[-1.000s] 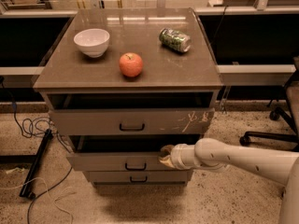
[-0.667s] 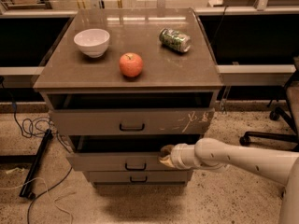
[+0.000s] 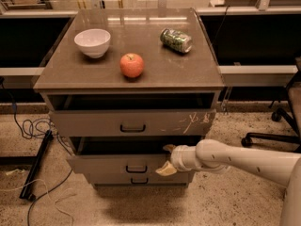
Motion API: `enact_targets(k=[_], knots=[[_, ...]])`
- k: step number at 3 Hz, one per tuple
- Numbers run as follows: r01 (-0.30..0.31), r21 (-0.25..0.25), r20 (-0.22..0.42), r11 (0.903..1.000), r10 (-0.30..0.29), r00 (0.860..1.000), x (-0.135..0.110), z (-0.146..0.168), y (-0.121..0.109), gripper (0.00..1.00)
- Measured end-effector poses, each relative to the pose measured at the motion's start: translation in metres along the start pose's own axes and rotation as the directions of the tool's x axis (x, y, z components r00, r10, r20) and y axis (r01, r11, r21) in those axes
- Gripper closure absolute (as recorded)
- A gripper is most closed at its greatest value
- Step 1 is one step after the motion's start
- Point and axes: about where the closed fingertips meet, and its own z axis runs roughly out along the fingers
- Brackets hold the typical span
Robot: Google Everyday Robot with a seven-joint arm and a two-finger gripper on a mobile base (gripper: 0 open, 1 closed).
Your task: Open middle drawer
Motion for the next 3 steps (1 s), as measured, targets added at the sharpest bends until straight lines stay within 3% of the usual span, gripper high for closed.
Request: enact_targets(k=[1, 3], knots=[[0.0, 0.0, 0.0, 1.0, 0.0, 1.0, 0.0, 0.0, 0.0, 1.0], [-0.006, -0.019, 0.022, 0.9998, 0.007, 1.0, 0.011, -0.009, 0.021, 1.0]])
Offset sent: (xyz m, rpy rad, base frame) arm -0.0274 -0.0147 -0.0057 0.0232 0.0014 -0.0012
